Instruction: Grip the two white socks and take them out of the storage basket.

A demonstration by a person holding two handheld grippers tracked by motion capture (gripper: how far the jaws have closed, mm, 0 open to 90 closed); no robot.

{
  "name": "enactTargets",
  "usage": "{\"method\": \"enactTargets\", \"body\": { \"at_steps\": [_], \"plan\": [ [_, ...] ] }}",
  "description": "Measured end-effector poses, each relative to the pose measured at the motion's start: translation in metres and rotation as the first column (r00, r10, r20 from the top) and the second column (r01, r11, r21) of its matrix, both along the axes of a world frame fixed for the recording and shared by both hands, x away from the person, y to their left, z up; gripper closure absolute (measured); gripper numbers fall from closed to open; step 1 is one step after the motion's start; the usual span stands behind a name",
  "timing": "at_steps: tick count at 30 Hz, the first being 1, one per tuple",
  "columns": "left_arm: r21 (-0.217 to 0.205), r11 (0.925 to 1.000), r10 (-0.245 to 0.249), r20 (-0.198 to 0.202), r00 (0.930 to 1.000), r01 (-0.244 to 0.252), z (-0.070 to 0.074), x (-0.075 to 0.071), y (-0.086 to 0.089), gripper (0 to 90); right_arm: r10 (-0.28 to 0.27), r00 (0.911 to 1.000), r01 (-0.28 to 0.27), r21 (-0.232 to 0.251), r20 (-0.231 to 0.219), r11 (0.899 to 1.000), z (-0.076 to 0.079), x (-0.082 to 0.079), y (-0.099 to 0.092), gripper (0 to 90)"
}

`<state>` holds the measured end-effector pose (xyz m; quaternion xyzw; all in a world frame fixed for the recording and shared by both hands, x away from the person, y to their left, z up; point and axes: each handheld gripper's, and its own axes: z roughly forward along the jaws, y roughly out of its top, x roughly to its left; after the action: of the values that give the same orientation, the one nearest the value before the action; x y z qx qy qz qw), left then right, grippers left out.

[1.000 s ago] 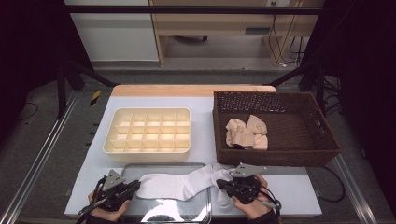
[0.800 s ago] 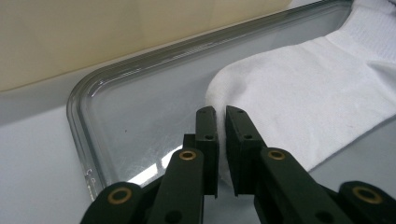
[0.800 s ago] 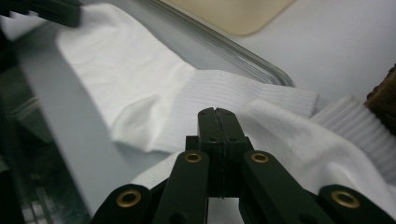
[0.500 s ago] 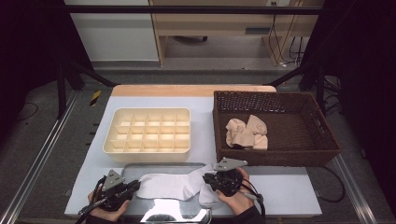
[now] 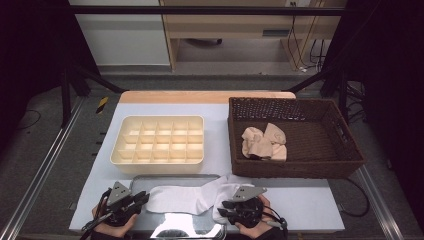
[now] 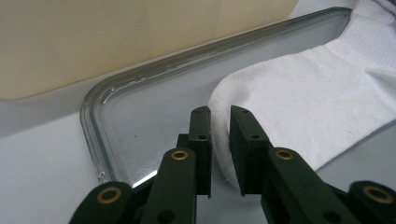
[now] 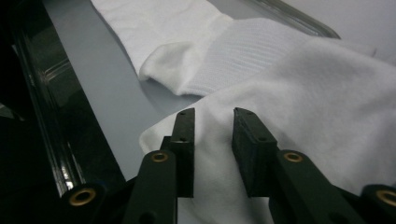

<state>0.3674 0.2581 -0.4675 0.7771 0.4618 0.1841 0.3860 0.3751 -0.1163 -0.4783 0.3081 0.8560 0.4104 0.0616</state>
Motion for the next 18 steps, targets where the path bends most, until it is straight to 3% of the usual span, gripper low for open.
{"method": "enactTargets", "body": {
  "at_steps": [4, 9, 15, 18],
  "plan": [
    [0.005, 1.0000, 0.000, -0.009, 1.0000, 0.000, -0.002, 0.001, -0.001, 84.1, -0.008, 0.9999, 0.008, -0.021, 0.015, 1.000, 0.001, -0.001, 0.001, 86.5],
    [0.004, 1.0000, 0.001, -0.013, 0.9999, -0.001, -0.002, 0.003, -0.001, 85.6, -0.009, 1.0000, 0.009, -0.028, 0.004, 1.000, 0.006, 0.001, 0.001, 89.2],
    [0.007, 1.0000, -0.003, -0.005, 1.0000, 0.003, -0.002, 0.004, -0.002, 85.7, 0.018, 0.9997, -0.020, 0.113, 0.016, 0.993, 0.036, 0.010, 0.014, 89.1],
    [0.005, 1.0000, -0.003, -0.006, 1.0000, 0.003, -0.002, 0.004, -0.002, 85.6, 0.020, 0.9996, -0.022, 0.114, 0.018, 0.993, 0.045, 0.020, 0.039, 89.0]
  ]
}}
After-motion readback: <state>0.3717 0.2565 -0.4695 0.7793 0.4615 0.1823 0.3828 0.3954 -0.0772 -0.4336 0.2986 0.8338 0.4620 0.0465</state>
